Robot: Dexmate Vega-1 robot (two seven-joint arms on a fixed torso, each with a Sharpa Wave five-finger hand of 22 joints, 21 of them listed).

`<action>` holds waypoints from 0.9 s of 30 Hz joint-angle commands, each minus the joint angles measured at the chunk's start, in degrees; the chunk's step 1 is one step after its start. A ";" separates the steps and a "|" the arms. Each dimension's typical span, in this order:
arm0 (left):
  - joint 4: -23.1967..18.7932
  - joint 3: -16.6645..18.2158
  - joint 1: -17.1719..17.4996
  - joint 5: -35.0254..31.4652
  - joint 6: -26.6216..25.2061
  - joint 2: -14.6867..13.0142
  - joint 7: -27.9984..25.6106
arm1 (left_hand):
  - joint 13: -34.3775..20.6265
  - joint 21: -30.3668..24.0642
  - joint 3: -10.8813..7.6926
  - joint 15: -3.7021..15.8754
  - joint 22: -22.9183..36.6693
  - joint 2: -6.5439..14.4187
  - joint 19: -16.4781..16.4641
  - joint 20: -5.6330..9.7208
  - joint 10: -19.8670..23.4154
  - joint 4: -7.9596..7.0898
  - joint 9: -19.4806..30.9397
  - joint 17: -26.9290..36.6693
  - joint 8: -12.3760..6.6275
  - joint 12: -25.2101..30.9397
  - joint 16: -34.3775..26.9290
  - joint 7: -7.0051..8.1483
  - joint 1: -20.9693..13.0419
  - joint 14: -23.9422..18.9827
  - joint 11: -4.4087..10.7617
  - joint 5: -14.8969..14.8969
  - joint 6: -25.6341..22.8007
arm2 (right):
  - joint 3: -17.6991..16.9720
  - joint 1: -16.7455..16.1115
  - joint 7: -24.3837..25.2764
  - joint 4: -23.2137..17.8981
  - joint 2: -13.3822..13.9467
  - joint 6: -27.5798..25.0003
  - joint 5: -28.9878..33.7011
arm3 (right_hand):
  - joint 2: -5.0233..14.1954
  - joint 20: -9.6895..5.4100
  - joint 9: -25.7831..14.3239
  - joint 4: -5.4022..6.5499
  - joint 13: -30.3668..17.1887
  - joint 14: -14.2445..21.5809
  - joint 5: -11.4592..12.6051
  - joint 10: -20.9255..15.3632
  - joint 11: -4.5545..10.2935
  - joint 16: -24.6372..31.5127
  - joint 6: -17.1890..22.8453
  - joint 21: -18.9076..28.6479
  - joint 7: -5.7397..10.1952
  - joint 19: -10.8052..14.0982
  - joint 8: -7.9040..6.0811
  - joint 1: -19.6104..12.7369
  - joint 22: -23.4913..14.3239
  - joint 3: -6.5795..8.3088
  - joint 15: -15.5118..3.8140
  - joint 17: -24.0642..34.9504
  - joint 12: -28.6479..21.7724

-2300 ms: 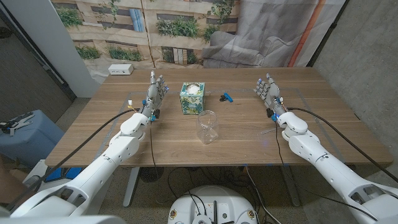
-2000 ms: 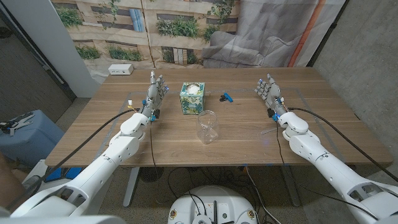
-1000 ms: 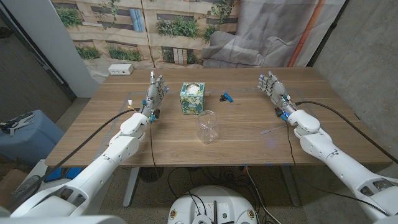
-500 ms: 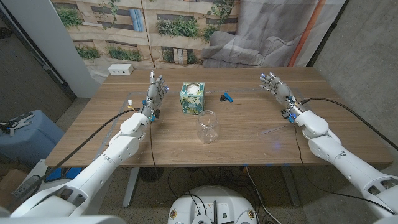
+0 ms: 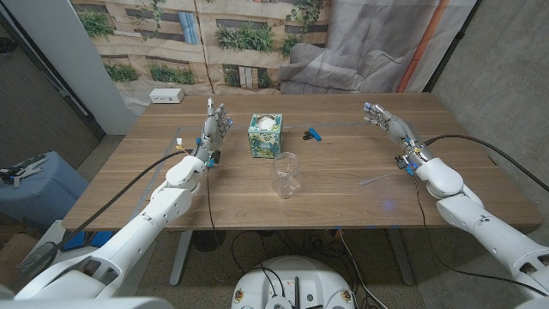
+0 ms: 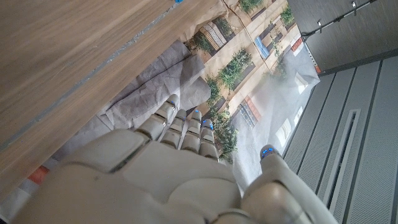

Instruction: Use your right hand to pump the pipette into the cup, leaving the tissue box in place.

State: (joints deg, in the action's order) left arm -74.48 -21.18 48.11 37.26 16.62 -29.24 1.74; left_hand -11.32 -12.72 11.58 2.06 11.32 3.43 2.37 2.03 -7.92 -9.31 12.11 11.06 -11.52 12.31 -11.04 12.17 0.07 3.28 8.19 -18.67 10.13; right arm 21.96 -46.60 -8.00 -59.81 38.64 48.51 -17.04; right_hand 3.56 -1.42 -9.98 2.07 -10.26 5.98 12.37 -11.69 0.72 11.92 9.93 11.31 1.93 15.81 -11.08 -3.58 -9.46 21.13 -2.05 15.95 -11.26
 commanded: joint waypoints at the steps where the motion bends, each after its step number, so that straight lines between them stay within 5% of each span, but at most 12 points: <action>1: -0.01 0.01 0.02 0.01 -0.02 -0.01 0.01 | -0.31 -0.28 0.38 6.61 0.11 2.43 0.64 5.19 -0.21 -0.05 0.13 0.33 -0.34 0.24 -0.33 0.53 0.05 0.44 0.40 -0.24 -0.14 | -0.40 -2.63 4.43 -3.04 4.11 2.36 8.15 | -0.09 -0.05 -0.09 -0.72 -0.23 0.46 -0.11 -0.05 0.43 0.42 0.42 -0.15 0.15 0.20 -0.22 -0.46 -0.09 0.15 -0.63 -0.08 -0.09; 7: -0.02 0.01 0.02 0.01 -0.02 -0.01 0.00 | -0.31 -0.27 0.39 6.62 0.11 2.43 0.65 5.19 -0.20 -0.05 0.13 0.33 -0.34 0.25 -0.34 0.53 0.06 0.42 0.38 -0.24 -0.13 | -1.22 -3.44 10.36 -1.92 4.28 5.86 15.65 | 0.04 -0.13 -0.11 -1.22 -0.24 0.53 -0.24 -0.13 0.59 0.39 -0.01 -0.20 0.64 0.31 0.04 -0.92 -0.09 0.32 -0.79 -0.32 -0.04; 14: -0.02 0.01 0.03 0.01 -0.02 -0.01 0.00 | -0.31 -0.27 0.39 6.64 0.11 2.44 0.65 5.18 -0.13 -0.05 0.13 0.33 -0.34 0.27 -0.32 0.53 0.06 0.46 0.31 -0.24 -0.13 | -2.96 -3.16 21.63 0.29 4.92 10.45 31.20 | 0.08 -0.63 -0.12 -2.19 -0.26 0.86 -0.48 -0.18 0.87 0.41 -0.10 -0.11 1.09 0.92 0.14 -1.80 -0.07 0.62 -1.05 -0.71 0.05; 18: -0.02 0.01 0.03 0.01 -0.02 -0.01 0.01 | -0.31 -0.28 0.39 6.62 0.11 2.44 0.63 5.19 -0.19 -0.05 0.13 0.33 -0.34 0.25 -0.33 0.53 0.06 0.45 0.40 -0.24 -0.13 | -3.07 -4.08 24.14 -0.58 5.86 9.88 33.43 | 0.11 -0.80 -0.13 -2.55 -0.27 0.91 -0.59 -0.23 0.99 0.40 -0.06 -0.11 1.23 1.09 0.15 -2.12 -0.07 0.73 -1.15 -0.84 0.06; 27: -0.01 0.01 0.02 0.01 -0.01 -0.01 0.01 | -0.31 -0.27 0.38 6.59 0.11 2.44 0.66 5.19 -0.28 -0.05 0.13 0.33 -0.34 0.22 -0.34 0.53 0.06 0.41 0.36 -0.24 -0.13 | -3.40 -6.92 32.17 -5.18 12.06 7.24 45.78 | 0.22 -0.92 -0.15 -3.47 -0.29 1.03 -0.90 -0.07 1.22 0.41 -0.33 -0.17 1.44 1.33 0.28 -2.88 -0.07 0.98 -1.19 -1.13 0.20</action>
State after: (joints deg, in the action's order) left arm -74.51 -21.17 48.14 37.27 16.60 -29.26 1.74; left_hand -11.32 -12.72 11.58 2.06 11.32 3.43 2.37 2.03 -8.02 -9.31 12.11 11.05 -11.52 12.31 -11.04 12.39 0.07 3.28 8.29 -18.67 9.91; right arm 18.97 -51.26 15.15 -61.70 45.78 56.98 15.54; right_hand 3.37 -2.26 -10.00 -0.88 -10.26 6.59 11.53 -11.46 1.56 11.92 9.76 11.31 2.94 16.64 -11.08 -5.95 -9.33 21.98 -2.26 14.89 -11.26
